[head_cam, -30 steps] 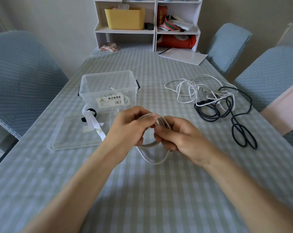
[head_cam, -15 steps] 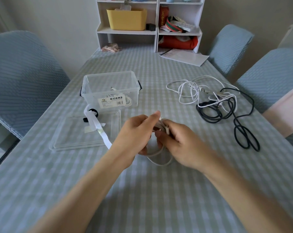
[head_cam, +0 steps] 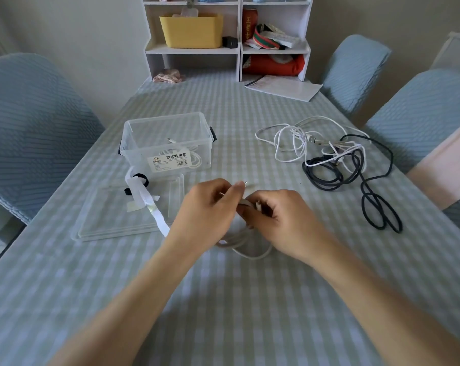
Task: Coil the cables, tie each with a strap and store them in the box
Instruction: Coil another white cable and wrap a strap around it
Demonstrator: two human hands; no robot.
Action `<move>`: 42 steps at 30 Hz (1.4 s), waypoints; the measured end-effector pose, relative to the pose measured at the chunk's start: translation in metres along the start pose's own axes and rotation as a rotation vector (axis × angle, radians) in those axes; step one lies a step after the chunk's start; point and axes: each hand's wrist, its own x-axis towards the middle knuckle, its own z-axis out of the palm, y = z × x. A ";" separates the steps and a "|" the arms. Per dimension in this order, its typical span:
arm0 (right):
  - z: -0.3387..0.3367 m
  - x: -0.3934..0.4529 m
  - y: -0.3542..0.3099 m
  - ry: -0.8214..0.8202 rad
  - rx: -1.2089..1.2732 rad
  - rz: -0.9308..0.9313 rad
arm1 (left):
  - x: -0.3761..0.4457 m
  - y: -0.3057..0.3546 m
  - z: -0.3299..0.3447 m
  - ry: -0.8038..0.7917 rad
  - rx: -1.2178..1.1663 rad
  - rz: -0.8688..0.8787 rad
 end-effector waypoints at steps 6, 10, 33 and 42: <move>-0.008 -0.003 -0.004 -0.071 0.063 0.058 | 0.003 0.005 -0.013 -0.166 -0.296 -0.198; -0.007 -0.003 -0.007 -0.115 0.143 0.115 | 0.007 0.004 -0.021 -0.191 -0.684 -0.239; -0.017 0.003 -0.004 -0.032 0.311 0.265 | 0.006 0.001 -0.015 -0.165 -0.759 -0.218; -0.029 0.010 0.000 0.196 0.842 0.397 | 0.006 -0.002 -0.016 -0.209 -0.787 -0.268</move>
